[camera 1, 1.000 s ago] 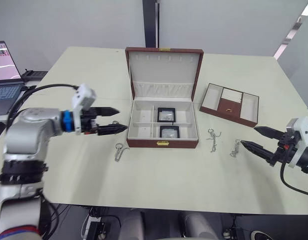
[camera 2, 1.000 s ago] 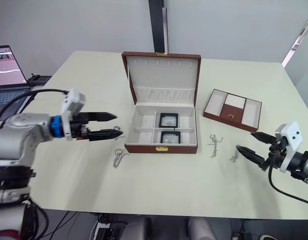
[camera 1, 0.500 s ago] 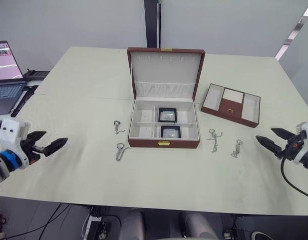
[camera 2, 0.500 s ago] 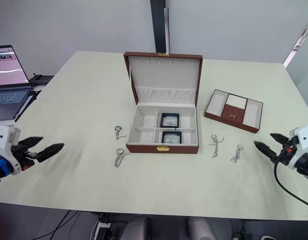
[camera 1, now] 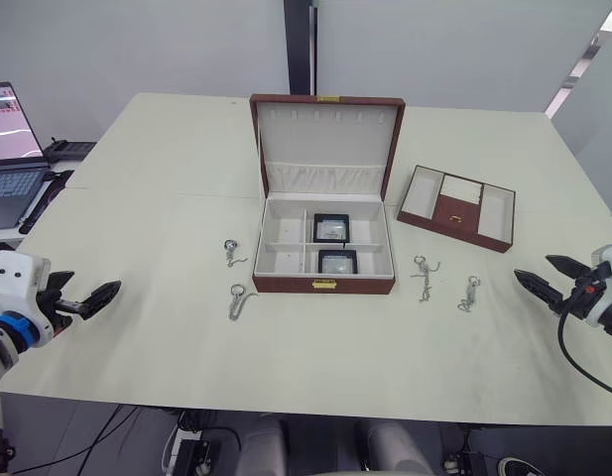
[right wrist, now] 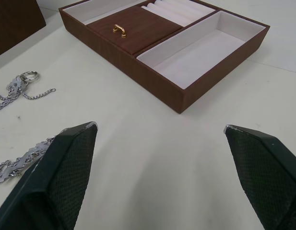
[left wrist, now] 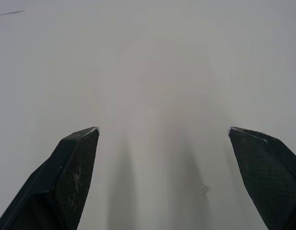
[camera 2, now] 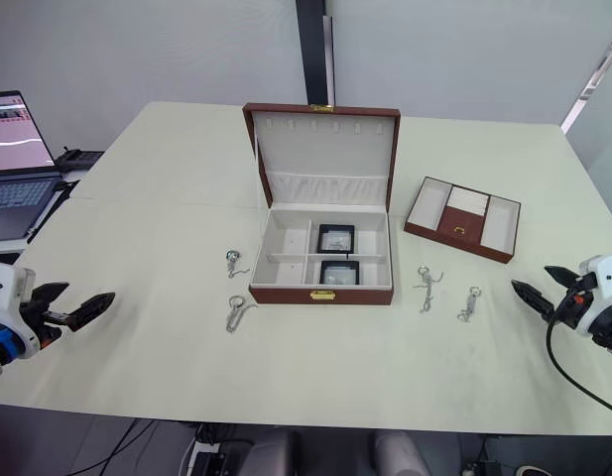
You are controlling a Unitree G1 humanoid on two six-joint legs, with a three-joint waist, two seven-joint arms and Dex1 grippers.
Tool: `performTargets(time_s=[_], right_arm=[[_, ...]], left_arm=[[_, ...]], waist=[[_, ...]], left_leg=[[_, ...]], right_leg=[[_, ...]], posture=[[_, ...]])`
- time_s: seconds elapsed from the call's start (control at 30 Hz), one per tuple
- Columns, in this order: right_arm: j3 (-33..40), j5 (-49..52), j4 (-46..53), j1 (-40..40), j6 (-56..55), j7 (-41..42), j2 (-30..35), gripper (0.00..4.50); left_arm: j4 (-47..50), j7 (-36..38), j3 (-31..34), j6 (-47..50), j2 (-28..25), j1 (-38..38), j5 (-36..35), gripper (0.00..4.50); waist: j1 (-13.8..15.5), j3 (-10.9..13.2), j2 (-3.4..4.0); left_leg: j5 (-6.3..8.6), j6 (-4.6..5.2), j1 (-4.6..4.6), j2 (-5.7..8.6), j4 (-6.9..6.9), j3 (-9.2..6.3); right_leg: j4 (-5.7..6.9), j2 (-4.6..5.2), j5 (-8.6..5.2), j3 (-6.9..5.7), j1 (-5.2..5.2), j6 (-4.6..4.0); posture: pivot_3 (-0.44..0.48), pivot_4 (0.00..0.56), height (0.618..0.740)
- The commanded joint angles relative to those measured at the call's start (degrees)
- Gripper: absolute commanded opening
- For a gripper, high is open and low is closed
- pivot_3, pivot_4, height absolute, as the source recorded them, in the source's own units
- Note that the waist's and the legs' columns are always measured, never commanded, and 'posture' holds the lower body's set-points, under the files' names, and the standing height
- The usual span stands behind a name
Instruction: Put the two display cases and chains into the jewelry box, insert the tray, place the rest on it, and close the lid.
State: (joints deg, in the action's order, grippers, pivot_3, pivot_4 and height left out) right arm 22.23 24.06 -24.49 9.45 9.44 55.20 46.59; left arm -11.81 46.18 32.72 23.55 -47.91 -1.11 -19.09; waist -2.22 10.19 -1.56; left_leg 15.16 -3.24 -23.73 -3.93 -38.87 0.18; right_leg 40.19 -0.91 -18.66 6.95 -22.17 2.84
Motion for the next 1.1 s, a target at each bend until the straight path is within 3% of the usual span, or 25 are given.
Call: performTargets(time_s=[0.03, 0.2, 0.37, 0.63, 0.87, 1.1], right_arm=[[2.00, 1.45, 1.81, -0.60, 0.07, 1.18, 0.69, 4.50], [1.50, 3.74, 7.14, -1.63, 2.05, 4.82, 1.28, 4.50], [-1.36, 9.50, 23.53, -1.58, 10.38, 7.46, 1.50, 4.50], [-9.17, 14.88, 41.75, 1.24, 19.11, 7.95, 0.91, 4.50], [-13.46, 16.46, 47.06, 6.49, 22.18, 6.72, 0.46, 4.50], [-15.47, 16.32, 47.95, 6.69, 22.58, 7.41, 0.20, 4.50]], left_arm=[[3.14, -0.32, 0.40, 0.23, -0.77, -0.40, -1.31, 4.47], [9.01, -1.70, 1.05, 2.31, 1.29, 0.84, -3.64, 4.47], [19.01, -4.71, 1.61, 5.24, 5.93, 2.24, -8.14, 4.47], [30.51, -8.29, -4.64, 6.08, 13.91, 7.30, -9.98, 4.47], [34.32, -9.71, -14.18, 4.32, 19.49, 11.67, -7.76, 4.47], [34.42, -13.80, -18.71, 1.41, 23.22, 12.53, -4.95, 4.47]], waist=[[-0.01, 0.00, 0.00], [0.00, 0.00, 0.01], [-0.46, -0.01, 0.03], [-0.45, -0.02, 0.03], [-0.33, -0.03, 0.00], [-0.08, -0.03, 0.00]], left_leg=[[0.00, 0.00, 0.00, 0.00, 0.00, 0.00], [0.00, 0.00, 0.00, 0.00, 0.00, 0.00], [0.00, 0.00, 0.01, -0.03, 0.00, -0.04], [0.00, -0.01, 0.00, 0.01, -0.01, -0.10], [0.00, -0.01, 0.00, 0.04, -0.01, -0.13], [0.00, 0.00, 0.00, 0.04, -0.01, -0.13]], right_leg=[[0.00, 0.00, 0.00, 0.00, 0.00, 0.00], [0.00, 0.01, 0.00, 0.01, 0.02, 0.00], [0.04, -0.01, 0.00, 0.01, 0.02, 0.01], [0.03, 0.01, 0.00, -0.03, 0.08, 0.01], [-0.02, 0.01, 0.00, -0.04, 0.09, 0.01], [-0.06, 0.01, 0.00, -0.03, 0.10, 0.01]], posture=[[0.000, 0.150, 0.740], [0.000, 0.150, 0.740], [0.000, 0.150, 0.740], [0.000, 0.150, 0.740], [0.000, 0.150, 0.740], [0.000, 0.150, 0.740]])
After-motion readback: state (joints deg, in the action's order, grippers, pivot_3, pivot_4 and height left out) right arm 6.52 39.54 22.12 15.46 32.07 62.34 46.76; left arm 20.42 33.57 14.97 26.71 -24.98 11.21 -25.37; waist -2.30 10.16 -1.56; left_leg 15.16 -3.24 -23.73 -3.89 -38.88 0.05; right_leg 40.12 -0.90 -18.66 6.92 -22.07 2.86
